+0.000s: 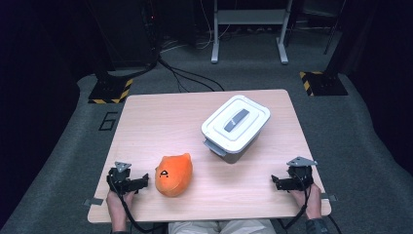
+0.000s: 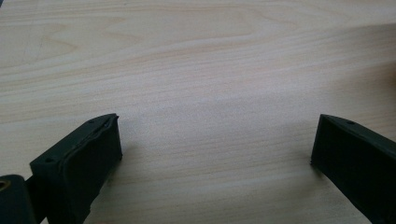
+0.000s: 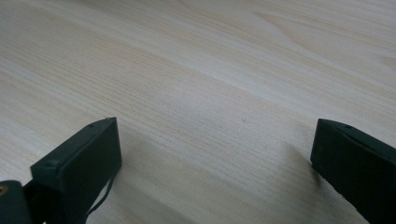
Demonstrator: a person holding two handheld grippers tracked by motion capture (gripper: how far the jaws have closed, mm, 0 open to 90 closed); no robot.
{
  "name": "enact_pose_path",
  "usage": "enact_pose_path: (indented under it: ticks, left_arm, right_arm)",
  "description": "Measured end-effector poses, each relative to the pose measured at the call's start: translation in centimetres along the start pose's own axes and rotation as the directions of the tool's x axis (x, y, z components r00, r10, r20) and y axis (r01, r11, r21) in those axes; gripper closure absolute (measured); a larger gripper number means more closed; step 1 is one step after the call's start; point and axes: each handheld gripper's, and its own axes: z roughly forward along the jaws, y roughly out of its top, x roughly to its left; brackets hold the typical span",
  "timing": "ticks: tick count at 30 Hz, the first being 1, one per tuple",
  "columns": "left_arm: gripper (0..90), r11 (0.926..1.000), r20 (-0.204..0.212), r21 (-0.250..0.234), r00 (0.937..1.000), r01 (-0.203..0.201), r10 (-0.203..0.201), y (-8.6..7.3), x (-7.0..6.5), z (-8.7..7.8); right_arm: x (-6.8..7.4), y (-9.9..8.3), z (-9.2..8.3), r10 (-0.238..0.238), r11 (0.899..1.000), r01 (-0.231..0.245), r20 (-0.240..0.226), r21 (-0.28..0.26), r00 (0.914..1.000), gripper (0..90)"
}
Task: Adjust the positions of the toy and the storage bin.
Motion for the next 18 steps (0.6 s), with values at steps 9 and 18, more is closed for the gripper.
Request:
enact_pose_path:
  ticks: [9,18]
  left_arm:
    - [1.5,1.0000,0.002,0.000,1.0000,-0.001,0.001,0.00,0.01,-0.01]
    - [1.8,1.0000,0.003,-0.002,1.0000,-0.001,0.001,0.01,0.03,0.00]
  right_arm:
    - [-0.04,0.03,0.04,0.008,1.000,-0.008,0.003,0.004,1.0000,0.0]
    - [0.22,0.66,-0.19,-0.011,1.000,0.012,-0.013,0.015,0.9998,0.0]
